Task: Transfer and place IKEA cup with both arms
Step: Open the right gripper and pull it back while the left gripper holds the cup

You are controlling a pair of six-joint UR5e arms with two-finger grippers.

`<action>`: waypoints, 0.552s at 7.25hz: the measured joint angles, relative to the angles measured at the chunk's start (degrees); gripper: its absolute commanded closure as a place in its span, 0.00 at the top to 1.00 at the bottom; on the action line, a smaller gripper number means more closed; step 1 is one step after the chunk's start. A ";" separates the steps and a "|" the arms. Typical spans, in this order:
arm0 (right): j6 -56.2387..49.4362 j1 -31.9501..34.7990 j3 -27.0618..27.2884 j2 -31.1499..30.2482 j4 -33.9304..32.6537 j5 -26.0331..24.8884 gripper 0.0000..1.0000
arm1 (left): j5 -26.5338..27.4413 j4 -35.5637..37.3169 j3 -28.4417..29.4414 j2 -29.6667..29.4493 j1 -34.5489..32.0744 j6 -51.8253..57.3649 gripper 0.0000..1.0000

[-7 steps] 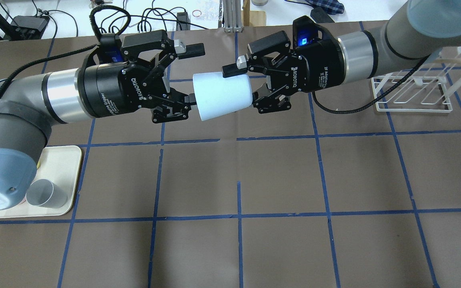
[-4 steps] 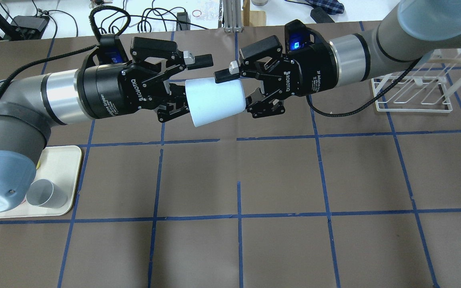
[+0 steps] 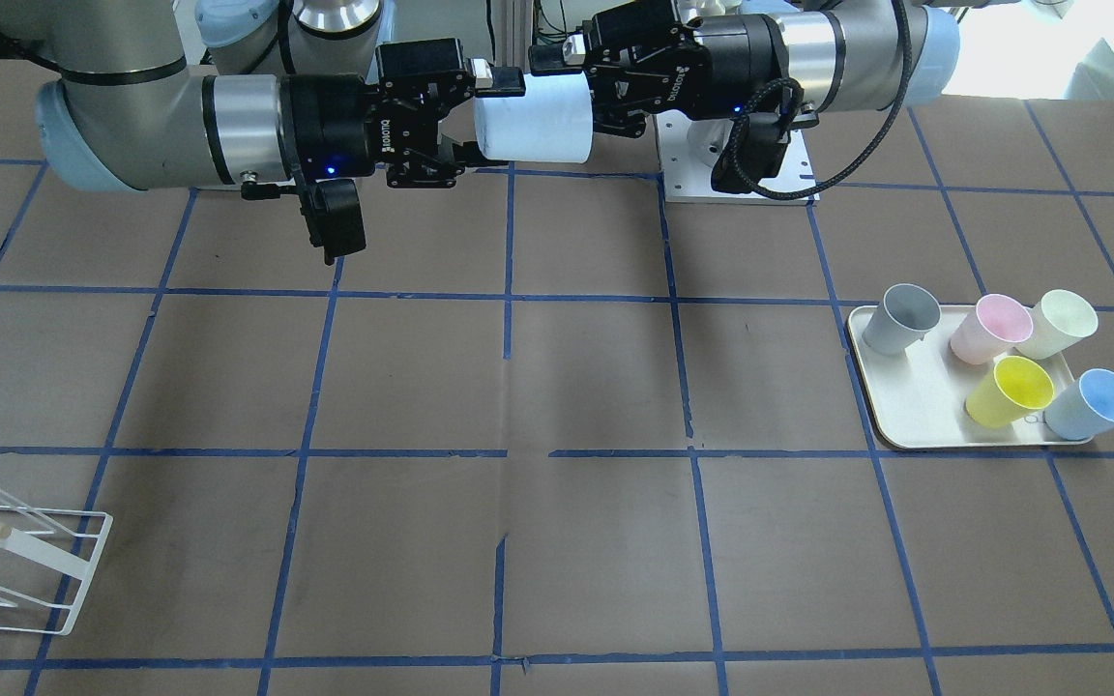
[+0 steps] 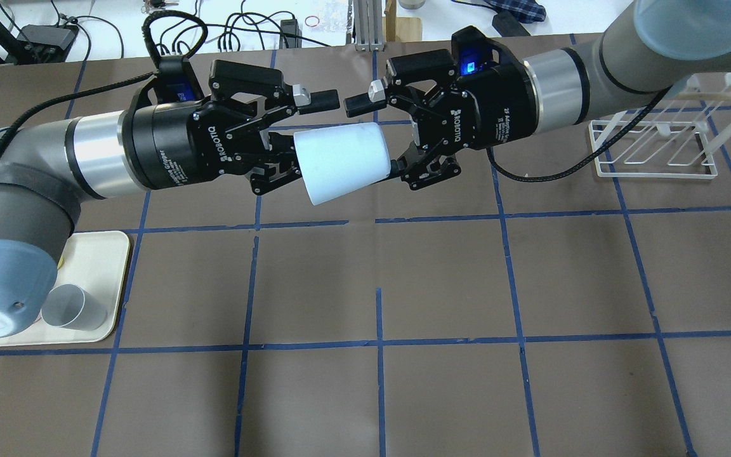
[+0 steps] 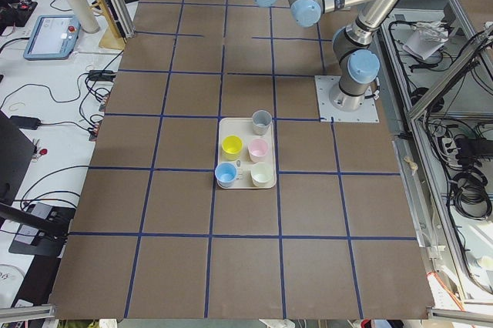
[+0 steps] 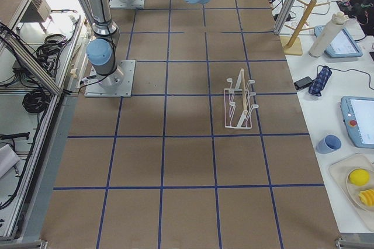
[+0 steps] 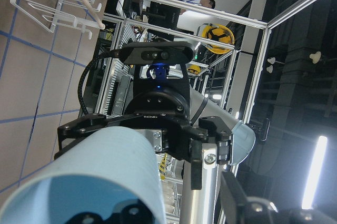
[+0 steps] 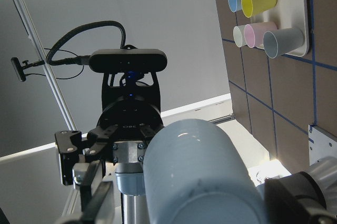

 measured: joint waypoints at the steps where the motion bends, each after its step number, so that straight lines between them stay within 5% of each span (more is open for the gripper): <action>1: 0.29 -0.58 -0.32 0.31 -0.18 0.03 1.00 | 0.04 -0.07 -0.01 0.03 0.11 -0.08 0.18; 2: 0.84 -1.83 -0.85 0.57 -0.41 -0.07 1.00 | 0.13 -0.17 -0.01 0.04 0.36 -0.14 0.01; 4: 1.60 -6.89 -2.33 1.92 -0.47 -2.94 1.00 | 0.53 -0.37 0.07 0.12 1.16 -0.38 0.00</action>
